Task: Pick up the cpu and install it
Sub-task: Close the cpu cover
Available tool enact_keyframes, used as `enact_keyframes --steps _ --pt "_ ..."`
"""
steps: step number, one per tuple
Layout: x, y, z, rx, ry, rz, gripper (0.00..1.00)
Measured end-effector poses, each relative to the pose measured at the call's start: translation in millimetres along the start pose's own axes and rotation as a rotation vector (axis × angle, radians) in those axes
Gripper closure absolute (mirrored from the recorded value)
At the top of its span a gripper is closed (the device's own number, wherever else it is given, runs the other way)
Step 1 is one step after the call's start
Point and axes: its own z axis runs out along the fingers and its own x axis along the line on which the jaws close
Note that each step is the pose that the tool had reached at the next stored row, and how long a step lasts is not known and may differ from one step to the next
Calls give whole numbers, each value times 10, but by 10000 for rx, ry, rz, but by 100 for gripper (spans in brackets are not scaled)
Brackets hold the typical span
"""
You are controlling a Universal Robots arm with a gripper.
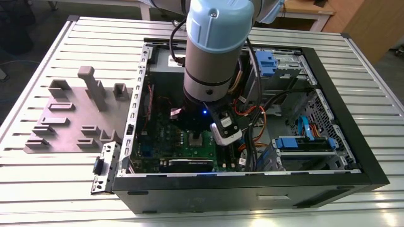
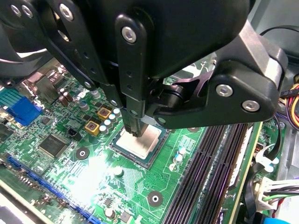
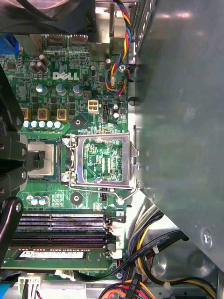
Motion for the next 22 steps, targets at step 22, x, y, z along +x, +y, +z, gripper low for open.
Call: enact_keyframes --steps 22 --pt "2 3 -59 0 0 0 89"
